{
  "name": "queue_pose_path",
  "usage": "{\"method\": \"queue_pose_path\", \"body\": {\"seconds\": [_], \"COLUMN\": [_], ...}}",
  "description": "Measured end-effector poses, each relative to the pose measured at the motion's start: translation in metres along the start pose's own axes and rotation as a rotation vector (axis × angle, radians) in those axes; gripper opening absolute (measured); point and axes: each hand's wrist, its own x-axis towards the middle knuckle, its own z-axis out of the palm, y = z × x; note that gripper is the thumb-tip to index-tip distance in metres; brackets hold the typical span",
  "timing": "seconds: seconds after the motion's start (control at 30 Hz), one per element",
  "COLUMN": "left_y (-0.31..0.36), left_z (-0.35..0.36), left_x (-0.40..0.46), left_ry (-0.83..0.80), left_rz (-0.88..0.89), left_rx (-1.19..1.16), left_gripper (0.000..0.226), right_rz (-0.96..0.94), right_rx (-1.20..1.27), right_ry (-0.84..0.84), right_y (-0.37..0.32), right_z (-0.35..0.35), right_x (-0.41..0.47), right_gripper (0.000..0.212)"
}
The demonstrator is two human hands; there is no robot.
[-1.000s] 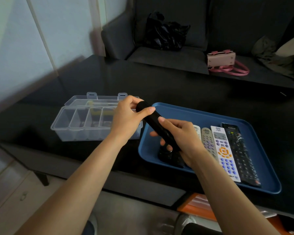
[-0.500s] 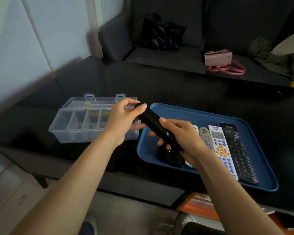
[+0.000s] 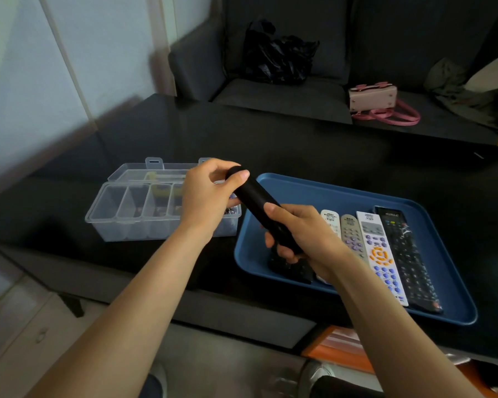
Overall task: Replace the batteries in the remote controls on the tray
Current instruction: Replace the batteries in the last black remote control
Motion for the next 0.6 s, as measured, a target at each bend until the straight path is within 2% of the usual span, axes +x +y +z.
{"method": "queue_pose_path", "body": {"seconds": [0.13,0.3,0.43,0.6], "left_y": [-0.001,-0.006,-0.012,-0.013], "left_z": [0.002,0.003,0.005,0.010], "left_x": [-0.002,-0.006,-0.010,-0.016], "left_ry": [-0.020,0.044,0.022,0.013], "left_rz": [0.040,0.276,0.293,0.341], "left_rx": [0.031,0.395,0.454,0.540], "left_gripper": [0.017,0.020,0.026,0.043], "right_rz": [-0.002,-0.003,0.046,0.058], "right_rx": [0.028,0.057,0.065,0.083], "right_ry": [-0.005,0.097,0.164,0.200], "right_y": [0.001,0.000,-0.001,0.002], "right_z": [-0.002,0.000,0.001,0.002], "right_x": [-0.002,-0.003,-0.001,0.001], "right_gripper": [0.032,0.041,0.049,0.048]}}
